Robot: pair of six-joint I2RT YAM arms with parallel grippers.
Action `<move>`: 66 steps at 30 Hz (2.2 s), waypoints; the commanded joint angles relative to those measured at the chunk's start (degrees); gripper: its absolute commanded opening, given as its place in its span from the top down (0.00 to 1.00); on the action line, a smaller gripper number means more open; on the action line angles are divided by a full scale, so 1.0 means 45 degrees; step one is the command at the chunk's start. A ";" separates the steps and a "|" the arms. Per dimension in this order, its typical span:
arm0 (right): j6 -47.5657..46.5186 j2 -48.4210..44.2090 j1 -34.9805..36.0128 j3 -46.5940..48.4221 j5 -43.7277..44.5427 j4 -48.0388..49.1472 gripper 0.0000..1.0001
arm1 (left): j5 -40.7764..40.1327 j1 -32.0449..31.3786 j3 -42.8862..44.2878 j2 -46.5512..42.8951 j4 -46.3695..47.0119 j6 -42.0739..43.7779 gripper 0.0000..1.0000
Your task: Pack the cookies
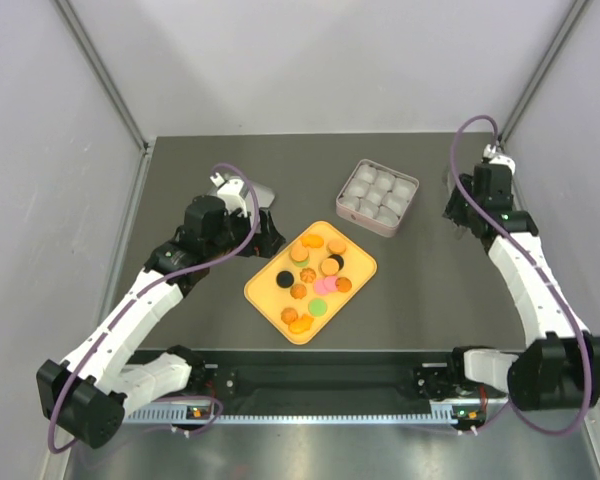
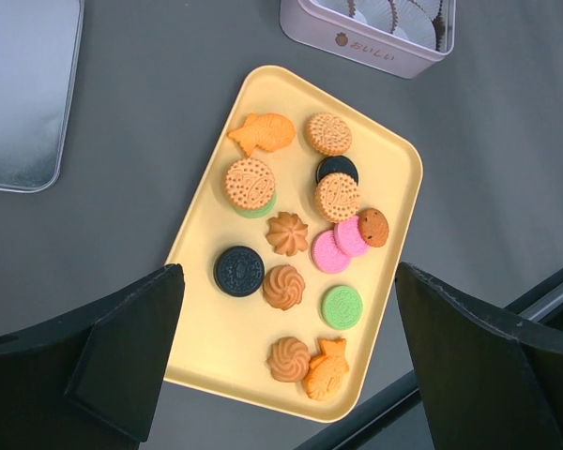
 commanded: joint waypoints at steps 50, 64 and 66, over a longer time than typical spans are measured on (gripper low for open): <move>0.0622 0.0187 0.9360 -0.0302 -0.0624 -0.2465 0.52 | -0.1608 0.0156 0.0094 -0.0407 -0.0016 0.0501 0.01; 0.0660 0.0793 0.8833 -0.0517 -0.1308 -0.1527 0.52 | -0.1744 0.0137 0.0114 -0.0407 -0.0074 0.0559 0.01; 0.0660 0.0852 0.8833 -0.0478 -0.1366 -0.1487 0.52 | -0.1744 0.0157 0.0133 -0.0426 -0.0075 0.0559 0.01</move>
